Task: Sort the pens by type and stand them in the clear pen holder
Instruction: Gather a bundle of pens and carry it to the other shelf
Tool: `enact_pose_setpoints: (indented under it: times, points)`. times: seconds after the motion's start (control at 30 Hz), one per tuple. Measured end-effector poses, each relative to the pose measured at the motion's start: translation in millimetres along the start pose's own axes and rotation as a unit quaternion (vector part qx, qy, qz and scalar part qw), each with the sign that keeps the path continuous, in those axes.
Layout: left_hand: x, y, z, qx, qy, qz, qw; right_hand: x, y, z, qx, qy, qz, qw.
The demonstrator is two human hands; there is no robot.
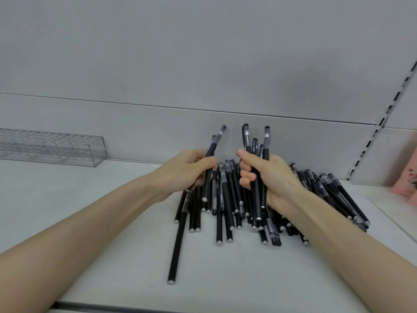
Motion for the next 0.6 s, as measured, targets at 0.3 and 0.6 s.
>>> enact_pose_setpoints:
  times: [0.3, 0.6]
  points:
    - [40, 29, -22, 0.106, 0.086, 0.042, 0.99, 8, 10, 13, -0.063, -0.013, 0.025, 0.998]
    - [48, 30, -17, 0.074, 0.073, 0.057, 0.993, 8, 10, 13, -0.052, 0.029, 0.016, 0.998]
Point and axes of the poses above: each hand's wrist, its own y-axis away from the middle knuckle, its own x-axis out of the palm, z = x × y, the point moved 6 cm from there along -y, towards the middle knuckle, and after that the axes turned 12 degrees about y, right-handed, at the moved point
